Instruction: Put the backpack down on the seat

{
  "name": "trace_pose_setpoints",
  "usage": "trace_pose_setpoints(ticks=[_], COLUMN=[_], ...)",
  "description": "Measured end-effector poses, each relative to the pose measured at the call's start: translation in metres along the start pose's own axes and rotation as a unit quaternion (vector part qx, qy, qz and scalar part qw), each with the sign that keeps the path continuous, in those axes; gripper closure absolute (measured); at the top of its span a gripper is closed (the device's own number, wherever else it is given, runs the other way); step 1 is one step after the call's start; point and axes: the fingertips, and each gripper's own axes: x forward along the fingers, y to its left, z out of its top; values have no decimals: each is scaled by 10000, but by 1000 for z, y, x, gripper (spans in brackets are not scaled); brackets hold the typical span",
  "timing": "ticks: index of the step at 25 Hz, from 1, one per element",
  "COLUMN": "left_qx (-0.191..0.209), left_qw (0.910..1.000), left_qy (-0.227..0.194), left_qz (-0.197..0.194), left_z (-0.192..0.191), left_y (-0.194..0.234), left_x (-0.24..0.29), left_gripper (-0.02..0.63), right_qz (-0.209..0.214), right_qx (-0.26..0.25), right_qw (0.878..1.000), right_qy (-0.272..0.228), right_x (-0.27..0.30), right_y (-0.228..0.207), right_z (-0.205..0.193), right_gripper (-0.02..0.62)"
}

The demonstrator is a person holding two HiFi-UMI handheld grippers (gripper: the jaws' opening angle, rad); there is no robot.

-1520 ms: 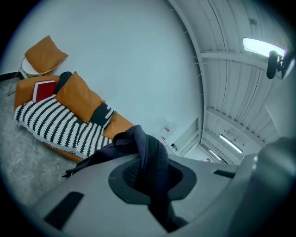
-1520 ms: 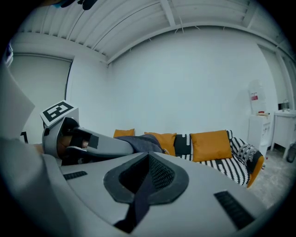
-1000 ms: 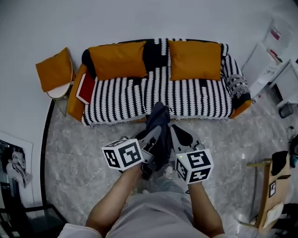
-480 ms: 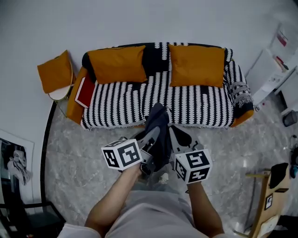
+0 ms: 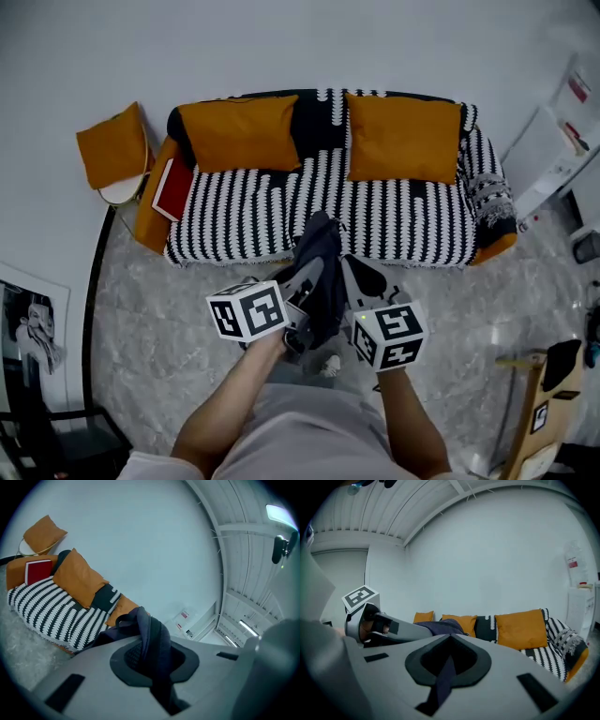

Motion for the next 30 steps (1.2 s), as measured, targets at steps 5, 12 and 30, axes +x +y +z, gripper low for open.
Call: trace_pose_setpoints(ticks=[5,12,30], left_qx=[-88,-197,51], left_qw=[9999,9993,9943], left_qy=[80,267,794], left_qz=[-43,-157,-714], left_z=[20,63,177], left_y=[25,65,144], left_x=[18,52,109], left_gripper=[575,575,575], right_qz=[-101,-251,-864], right_qx=[32,61,1], right_qw=[9999,9994,9959], right_qy=[87,240,256], right_x=[34,102,233], right_y=[-10,-24,-36], right_z=[3,18,75], right_gripper=[594,594,594])
